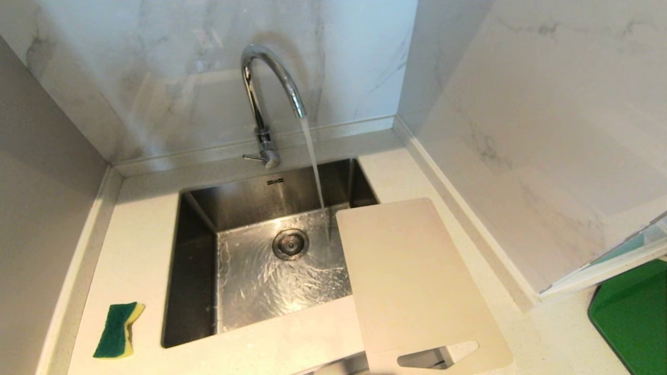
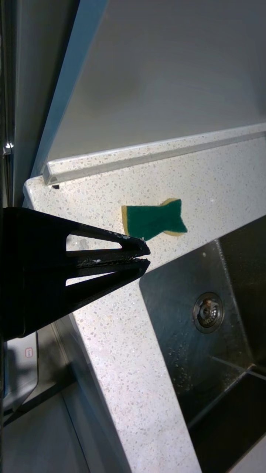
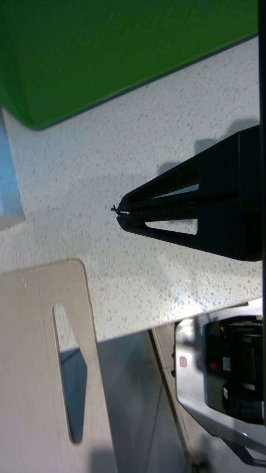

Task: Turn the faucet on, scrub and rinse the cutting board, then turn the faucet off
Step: Turn off the tap

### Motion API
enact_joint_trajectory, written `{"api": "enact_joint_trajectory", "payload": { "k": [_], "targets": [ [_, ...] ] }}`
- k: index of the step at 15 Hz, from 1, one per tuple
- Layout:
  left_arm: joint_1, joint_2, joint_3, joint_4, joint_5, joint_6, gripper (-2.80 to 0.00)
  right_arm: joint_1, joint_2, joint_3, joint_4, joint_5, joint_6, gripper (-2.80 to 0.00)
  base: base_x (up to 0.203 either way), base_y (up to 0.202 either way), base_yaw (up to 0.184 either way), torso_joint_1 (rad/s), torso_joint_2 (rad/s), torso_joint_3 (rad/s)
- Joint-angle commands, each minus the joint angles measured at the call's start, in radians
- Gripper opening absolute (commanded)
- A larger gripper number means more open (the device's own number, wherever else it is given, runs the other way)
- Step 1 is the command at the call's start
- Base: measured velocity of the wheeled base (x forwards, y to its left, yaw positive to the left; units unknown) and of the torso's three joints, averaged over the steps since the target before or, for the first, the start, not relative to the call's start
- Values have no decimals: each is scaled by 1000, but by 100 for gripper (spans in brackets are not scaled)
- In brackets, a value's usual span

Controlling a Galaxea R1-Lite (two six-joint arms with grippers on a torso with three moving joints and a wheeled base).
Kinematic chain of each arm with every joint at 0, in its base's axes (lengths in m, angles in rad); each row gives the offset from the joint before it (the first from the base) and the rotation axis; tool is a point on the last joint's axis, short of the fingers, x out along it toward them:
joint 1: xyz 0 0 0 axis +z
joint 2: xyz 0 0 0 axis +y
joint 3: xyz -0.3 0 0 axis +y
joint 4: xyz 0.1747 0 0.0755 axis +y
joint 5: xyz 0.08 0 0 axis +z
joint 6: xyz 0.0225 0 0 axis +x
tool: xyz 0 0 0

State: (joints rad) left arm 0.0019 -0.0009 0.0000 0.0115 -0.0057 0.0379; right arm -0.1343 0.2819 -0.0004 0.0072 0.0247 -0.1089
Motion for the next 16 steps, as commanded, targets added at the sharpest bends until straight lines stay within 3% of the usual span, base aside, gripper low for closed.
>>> {"api": "enact_joint_trajectory", "payload": {
  "k": [1, 16],
  "targets": [
    [0, -2, 0, 1, 0, 0, -280, -48, 2, 2, 2, 4, 5, -280, 0, 0, 0, 0, 0, 0],
    [1, -2, 0, 2, -3, 3, -280, -7, 7, 0, 4, 17, 8, -280, 0, 0, 0, 0, 0, 0]
  ]
}}
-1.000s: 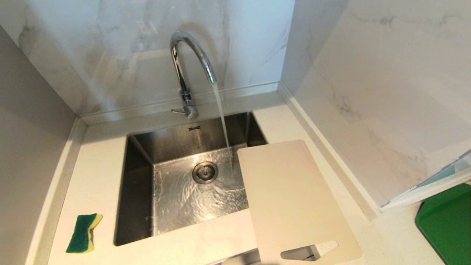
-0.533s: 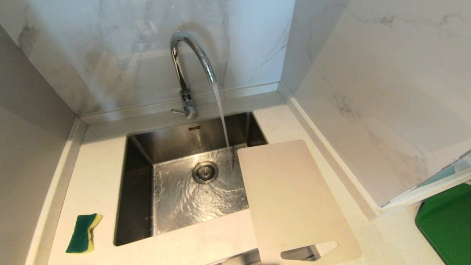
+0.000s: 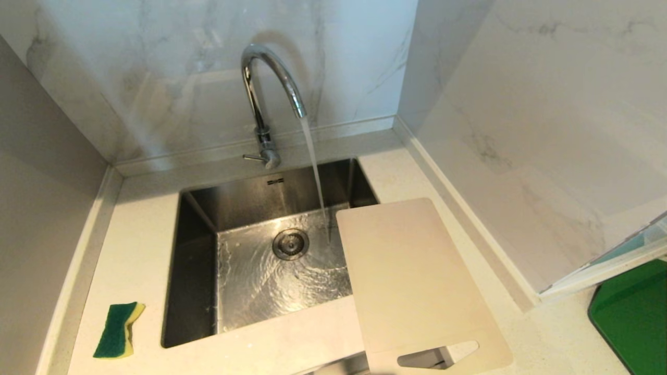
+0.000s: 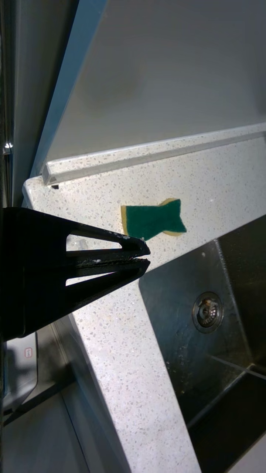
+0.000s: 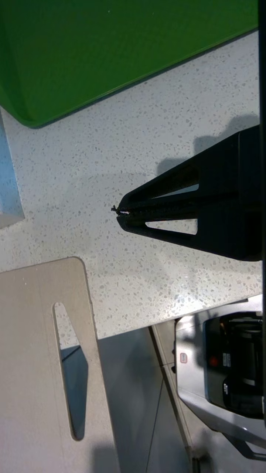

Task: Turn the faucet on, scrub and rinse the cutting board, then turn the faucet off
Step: Turn off the tap

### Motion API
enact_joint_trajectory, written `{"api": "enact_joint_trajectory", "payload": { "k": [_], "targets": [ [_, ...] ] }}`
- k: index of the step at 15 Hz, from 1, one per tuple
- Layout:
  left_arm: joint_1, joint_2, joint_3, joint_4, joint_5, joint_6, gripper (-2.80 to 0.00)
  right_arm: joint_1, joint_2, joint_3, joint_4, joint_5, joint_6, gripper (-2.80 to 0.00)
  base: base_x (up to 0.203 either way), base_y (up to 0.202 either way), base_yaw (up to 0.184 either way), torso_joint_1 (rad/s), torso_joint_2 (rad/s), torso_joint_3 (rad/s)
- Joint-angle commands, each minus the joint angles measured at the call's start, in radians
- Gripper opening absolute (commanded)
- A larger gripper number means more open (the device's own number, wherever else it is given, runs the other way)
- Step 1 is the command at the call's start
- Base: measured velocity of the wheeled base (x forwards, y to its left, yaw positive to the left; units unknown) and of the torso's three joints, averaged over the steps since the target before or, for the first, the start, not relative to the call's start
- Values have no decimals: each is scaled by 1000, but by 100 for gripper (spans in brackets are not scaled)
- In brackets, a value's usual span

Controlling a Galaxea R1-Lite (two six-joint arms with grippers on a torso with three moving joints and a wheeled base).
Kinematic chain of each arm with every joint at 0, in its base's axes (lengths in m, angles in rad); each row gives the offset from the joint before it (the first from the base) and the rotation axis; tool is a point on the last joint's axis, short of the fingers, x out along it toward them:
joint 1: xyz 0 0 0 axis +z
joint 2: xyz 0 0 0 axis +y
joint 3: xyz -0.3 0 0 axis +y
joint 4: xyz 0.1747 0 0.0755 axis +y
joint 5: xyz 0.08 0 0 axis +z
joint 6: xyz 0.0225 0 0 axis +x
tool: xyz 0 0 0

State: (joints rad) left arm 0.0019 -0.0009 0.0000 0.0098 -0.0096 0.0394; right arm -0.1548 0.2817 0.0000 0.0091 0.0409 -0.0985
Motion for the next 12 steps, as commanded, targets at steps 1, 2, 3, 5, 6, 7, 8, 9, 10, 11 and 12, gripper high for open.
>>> {"api": "enact_joint_trajectory", "payload": {
  "k": [1, 2, 3, 5, 6, 7, 8, 9, 10, 11, 12],
  "targets": [
    [1, -1, 0, 4, 0, 2, -280, 66, 21, 0, 2, 1, -2, -280, 0, 0, 0, 0, 0, 0],
    [0, -2, 0, 0, -1, 2, -280, 155, 33, 0, 2, 2, -1, -280, 0, 0, 0, 0, 0, 0],
    [0, -2, 0, 0, 0, 2, -280, 195, 37, 0, 1, 2, -1, -280, 0, 0, 0, 0, 0, 0],
    [1, -2, 0, -1, -1, 2, -280, 177, 3, 0, 1, 1, -1, -280, 0, 0, 0, 0, 0, 0],
    [0, -2, 0, 2, -1, 2, -280, 137, -31, 0, 0, -2, -3, -280, 0, 0, 0, 0, 0, 0],
    [0, -2, 0, 2, -1, 2, -280, 126, -38, 0, -7, -10, 6, -280, 0, 0, 0, 0, 0, 0],
    [0, -2, 1, -1, -1, 1, -280, 126, -38, 0, -8, -18, 19, -280, 0, 0, 0, 0, 0, 0],
    [1, -2, 2, -2, -1, 1, -280, 126, -38, 0, -8, -18, 20, -280, 0, 0, 0, 0, 0, 0],
    [0, -1, 1, -2, 0, 2, -280, 126, -38, 0, -9, -15, 11, -280, 0, 0, 0, 0, 0, 0],
    [1, -2, 1, -1, 0, 1, -280, 124, -36, -4, 6, -18, 10, -280, 0, 0, 0, 0, 0, 0],
    [0, -2, 2, -2, 0, 1, -280, 124, -33, -8, 15, -19, 3, -280, 0, 0, 0, 0, 0, 0]
  ]
}}
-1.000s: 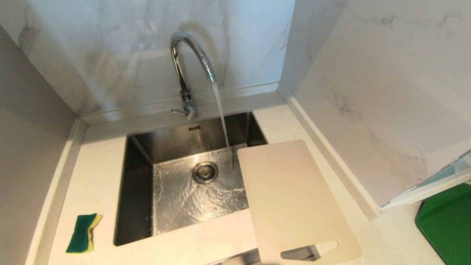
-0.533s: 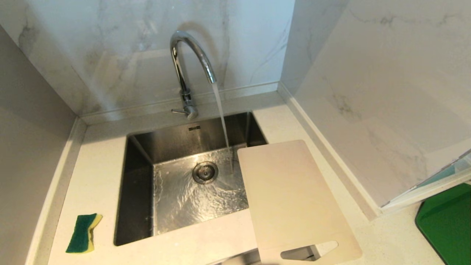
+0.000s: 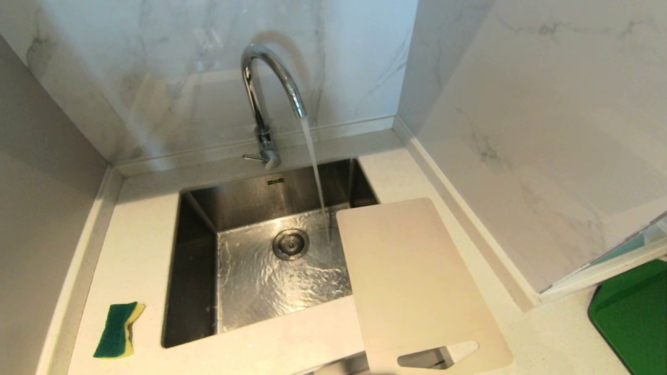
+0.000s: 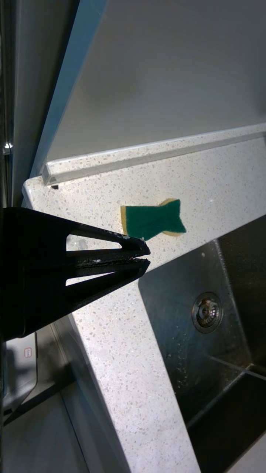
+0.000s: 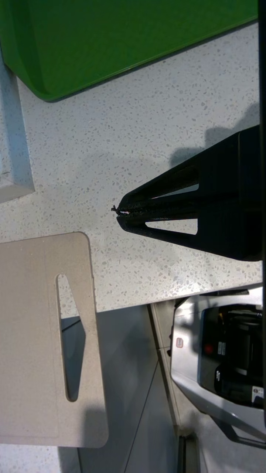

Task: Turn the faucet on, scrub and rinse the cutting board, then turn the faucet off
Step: Turn off the tap

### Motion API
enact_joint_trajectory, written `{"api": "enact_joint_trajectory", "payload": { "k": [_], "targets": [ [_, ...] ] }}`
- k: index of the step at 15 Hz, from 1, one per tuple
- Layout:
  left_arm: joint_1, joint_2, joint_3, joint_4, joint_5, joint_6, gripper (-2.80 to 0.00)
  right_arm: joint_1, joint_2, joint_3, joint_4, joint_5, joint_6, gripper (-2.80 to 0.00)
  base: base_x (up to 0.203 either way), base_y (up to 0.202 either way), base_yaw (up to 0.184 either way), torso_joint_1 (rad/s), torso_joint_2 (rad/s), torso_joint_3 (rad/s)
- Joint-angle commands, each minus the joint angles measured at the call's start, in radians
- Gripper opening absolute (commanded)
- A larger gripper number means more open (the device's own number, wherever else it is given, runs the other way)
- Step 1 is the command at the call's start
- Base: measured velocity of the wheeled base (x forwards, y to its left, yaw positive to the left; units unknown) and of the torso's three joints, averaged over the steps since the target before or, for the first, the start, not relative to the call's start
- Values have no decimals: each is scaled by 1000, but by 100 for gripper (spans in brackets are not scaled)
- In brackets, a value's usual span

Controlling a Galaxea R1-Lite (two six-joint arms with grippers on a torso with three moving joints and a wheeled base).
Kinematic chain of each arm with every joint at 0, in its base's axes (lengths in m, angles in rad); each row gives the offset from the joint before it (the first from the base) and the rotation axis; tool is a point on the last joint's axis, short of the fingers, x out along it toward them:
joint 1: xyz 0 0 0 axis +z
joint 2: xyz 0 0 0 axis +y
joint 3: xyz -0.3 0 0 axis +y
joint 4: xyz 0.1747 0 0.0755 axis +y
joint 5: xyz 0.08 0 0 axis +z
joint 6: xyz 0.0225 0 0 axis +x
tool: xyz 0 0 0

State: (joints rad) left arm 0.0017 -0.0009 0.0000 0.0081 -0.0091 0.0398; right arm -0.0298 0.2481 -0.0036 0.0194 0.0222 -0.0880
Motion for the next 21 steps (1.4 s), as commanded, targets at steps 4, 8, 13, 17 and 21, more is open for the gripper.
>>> {"api": "enact_joint_trajectory", "payload": {
  "k": [4, 8, 13, 17, 21],
  "targets": [
    [0, -2, 2, 0, 0, 2, -280, -2, 2, -3, -3, 1, -22, -280, 0, 0, 0, 0, 0, 0],
    [1, -2, 0, 1, -3, 5, -280, -21, 30, -6, 9, 9, -49, -280, 0, 0, 0, 0, 0, 0],
    [0, -2, 1, 0, -3, 5, -280, -59, 47, -8, 18, 10, -39, -280, 0, 0, 0, 0, 0, 0],
    [1, -2, 2, 0, -3, 5, -280, -23, 41, 4, -10, 13, 0, -280, 0, 0, 0, 0, 0, 0],
    [1, -2, 2, 0, -3, 5, -280, 11, -16, 4, -11, 13, 1, -280, 0, 0, 0, 0, 0, 0]
  ]
}}
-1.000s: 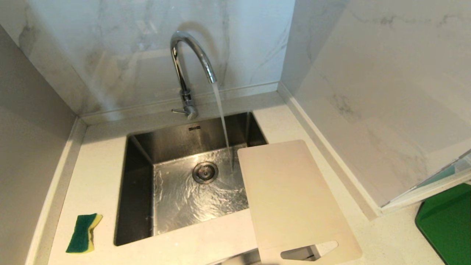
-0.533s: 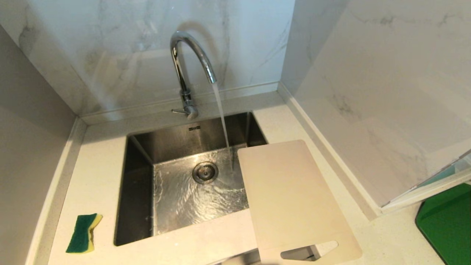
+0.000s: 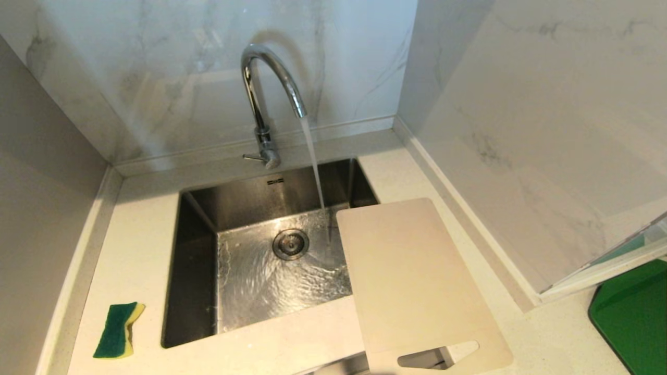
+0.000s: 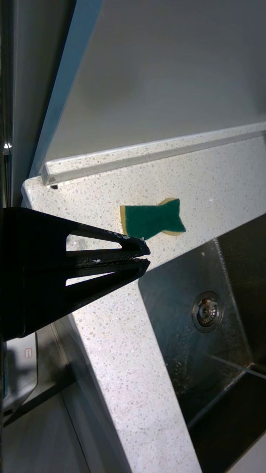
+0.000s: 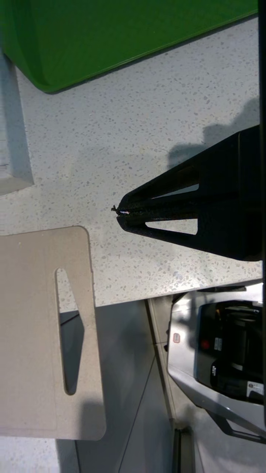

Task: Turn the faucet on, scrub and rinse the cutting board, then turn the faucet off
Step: Turn off the tap

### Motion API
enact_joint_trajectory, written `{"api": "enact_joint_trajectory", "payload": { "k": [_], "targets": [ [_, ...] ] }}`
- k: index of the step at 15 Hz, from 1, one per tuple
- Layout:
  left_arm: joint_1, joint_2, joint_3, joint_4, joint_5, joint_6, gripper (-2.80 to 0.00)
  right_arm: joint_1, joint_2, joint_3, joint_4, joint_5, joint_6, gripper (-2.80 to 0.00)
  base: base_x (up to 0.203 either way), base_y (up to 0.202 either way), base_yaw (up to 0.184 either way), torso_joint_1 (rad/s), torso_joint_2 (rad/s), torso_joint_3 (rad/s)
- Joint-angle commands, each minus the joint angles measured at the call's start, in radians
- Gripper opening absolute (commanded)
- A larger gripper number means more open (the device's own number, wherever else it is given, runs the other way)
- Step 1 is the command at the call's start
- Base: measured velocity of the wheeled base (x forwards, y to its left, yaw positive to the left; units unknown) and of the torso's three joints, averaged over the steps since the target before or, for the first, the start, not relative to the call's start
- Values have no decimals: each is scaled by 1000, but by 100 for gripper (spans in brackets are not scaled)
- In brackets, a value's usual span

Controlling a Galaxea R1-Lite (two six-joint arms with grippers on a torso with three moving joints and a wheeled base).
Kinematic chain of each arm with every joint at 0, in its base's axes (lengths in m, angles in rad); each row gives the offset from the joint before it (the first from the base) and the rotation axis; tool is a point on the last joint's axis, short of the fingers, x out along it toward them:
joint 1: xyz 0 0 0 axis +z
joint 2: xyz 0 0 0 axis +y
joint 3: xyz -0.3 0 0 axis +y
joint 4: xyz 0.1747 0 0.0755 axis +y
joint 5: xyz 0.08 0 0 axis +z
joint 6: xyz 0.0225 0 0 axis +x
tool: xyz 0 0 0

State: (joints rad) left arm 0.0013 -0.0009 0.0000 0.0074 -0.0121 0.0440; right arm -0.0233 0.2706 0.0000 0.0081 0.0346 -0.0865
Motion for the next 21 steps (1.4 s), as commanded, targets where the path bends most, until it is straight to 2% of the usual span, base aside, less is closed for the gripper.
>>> {"api": "enact_joint_trajectory", "payload": {
  "k": [1, 11, 13, 21],
  "targets": [
    [1, -2, 2, 0, 0, 0, -280, 5, -51, 0, 1, -2, 1, -280, 0, 0, 0, 0, 0, 0],
    [0, -2, 2, 0, 0, -4, -280, 19, -275, 0, 0, -8, 14, -280, 0, 0, 0, 0, 0, 0],
    [0, -2, 2, 1, 0, -6, -280, 19, -271, 0, -5, -30, 77, -280, 0, 0, 0, 0, 0, 0],
    [0, -2, 2, 0, 7, -27, -280, 19, -271, 0, -7, -30, 77, -280, 0, 0, 0, 0, 0, 0]
  ]
}}
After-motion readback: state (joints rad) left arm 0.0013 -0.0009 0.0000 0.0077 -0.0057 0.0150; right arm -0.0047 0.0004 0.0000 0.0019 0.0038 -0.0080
